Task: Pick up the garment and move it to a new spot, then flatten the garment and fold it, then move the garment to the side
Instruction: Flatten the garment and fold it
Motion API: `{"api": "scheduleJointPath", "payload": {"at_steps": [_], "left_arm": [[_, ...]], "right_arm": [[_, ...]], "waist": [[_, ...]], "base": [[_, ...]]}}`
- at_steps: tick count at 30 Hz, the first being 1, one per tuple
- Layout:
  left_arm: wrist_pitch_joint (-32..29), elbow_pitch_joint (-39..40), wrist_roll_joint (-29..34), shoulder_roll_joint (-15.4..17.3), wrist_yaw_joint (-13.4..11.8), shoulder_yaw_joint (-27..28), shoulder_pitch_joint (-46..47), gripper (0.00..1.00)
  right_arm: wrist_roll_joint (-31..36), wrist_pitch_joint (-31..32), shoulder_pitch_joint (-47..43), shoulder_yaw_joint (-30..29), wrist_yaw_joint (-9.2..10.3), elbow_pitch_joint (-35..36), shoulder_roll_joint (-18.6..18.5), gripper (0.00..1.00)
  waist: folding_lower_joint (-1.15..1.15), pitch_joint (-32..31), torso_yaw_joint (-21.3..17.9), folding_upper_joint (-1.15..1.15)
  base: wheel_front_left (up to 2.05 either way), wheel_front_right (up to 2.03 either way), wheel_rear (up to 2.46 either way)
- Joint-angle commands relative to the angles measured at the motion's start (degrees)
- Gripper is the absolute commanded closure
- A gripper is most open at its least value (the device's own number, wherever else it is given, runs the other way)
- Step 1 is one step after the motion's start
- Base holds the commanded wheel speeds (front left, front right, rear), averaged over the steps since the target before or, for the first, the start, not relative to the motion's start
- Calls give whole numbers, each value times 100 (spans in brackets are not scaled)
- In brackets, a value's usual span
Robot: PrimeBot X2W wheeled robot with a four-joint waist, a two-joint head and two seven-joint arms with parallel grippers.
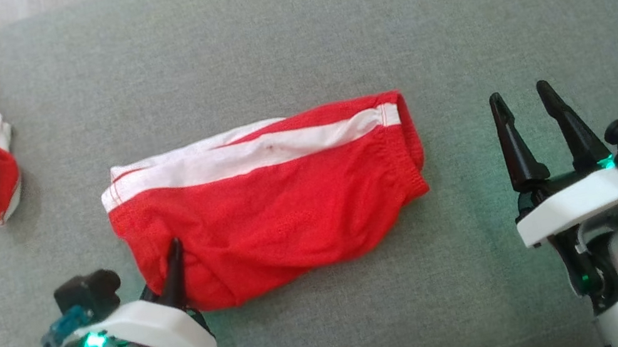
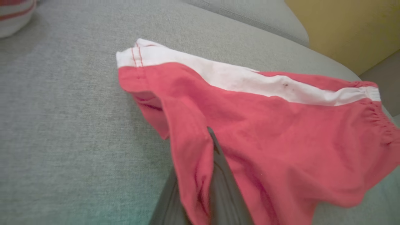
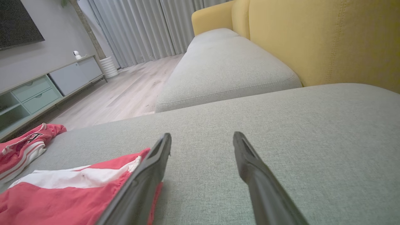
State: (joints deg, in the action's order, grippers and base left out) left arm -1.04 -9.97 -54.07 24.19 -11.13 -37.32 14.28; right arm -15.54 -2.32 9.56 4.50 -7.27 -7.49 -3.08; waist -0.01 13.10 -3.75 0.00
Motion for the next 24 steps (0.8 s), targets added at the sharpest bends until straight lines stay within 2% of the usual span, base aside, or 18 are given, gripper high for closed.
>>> {"api": "scheduleJointPath", "payload": {"at_steps": [1,2,3,4,14,24], "left_arm": [[141,183,-47,53,-40,262,110,98],[187,176,-57,24,-38,265,76,65],[225,167,-40,13,-7,241,54,36],[276,152,-11,5,18,221,41,0],[1194,123,533,4,24,284,152,0],[1530,430,796,-14,-322,463,-466,0]], "right_arm": [[43,28,-47,97,-22,220,20,0],[49,42,-58,90,-22,217,20,0],[56,54,-70,79,-22,212,20,0],[62,65,-82,69,-22,206,20,0],[123,150,-227,-21,-22,166,20,0],[72,146,-586,-110,-22,130,20,0]], "waist": [[1,-74,15,0],[1,-112,19,0],[1,-149,26,0],[1,-188,36,0],[1,-577,258,0],[1,-1002,552,0]], "base": [[0,0,0],[0,0,0],[0,0,0],[0,0,0],[0,0,0],[0,0,0]]}}
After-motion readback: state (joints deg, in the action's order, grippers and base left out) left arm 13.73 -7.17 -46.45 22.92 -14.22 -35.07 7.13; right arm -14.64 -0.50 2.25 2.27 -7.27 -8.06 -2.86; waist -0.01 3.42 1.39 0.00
